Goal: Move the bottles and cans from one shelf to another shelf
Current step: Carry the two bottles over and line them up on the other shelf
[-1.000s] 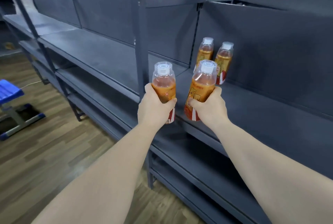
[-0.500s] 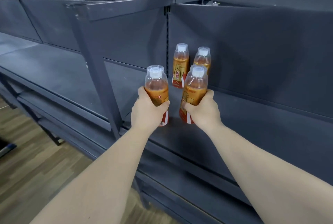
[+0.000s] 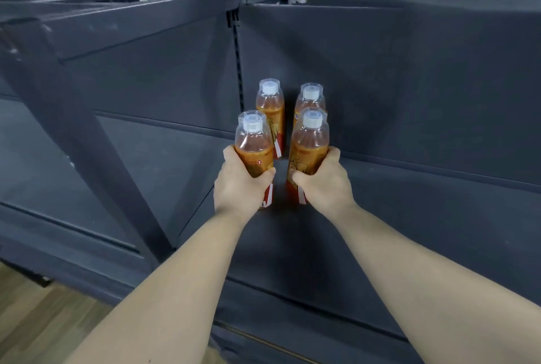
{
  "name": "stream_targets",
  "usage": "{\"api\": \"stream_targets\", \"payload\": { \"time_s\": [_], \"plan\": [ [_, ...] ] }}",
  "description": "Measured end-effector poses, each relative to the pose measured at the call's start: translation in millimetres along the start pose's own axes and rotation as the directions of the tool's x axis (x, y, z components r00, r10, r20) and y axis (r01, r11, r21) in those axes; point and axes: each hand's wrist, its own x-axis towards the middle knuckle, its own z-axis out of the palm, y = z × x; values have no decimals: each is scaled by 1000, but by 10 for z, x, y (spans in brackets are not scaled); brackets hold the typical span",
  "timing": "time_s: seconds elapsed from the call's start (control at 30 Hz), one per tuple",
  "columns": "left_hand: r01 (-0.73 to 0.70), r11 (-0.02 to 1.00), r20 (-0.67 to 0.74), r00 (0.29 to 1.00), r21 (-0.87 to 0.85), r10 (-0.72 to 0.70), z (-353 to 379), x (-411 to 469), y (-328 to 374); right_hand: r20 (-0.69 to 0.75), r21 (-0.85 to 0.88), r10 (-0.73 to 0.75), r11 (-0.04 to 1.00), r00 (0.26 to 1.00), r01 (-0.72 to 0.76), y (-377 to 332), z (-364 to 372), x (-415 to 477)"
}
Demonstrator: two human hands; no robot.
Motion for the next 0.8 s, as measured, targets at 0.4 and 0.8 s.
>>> {"api": "stream_targets", "payload": {
  "time_s": [0.4,0.8],
  "plan": [
    [-89,995,102,990,-44,93,105,622,-91,-84,25,33,999,996,-31,-83,289,233],
    [-148,987,117,981,-62,154,196,726,-206,-141,90,56,995,988,-44,-30,381,249]
  ]
}}
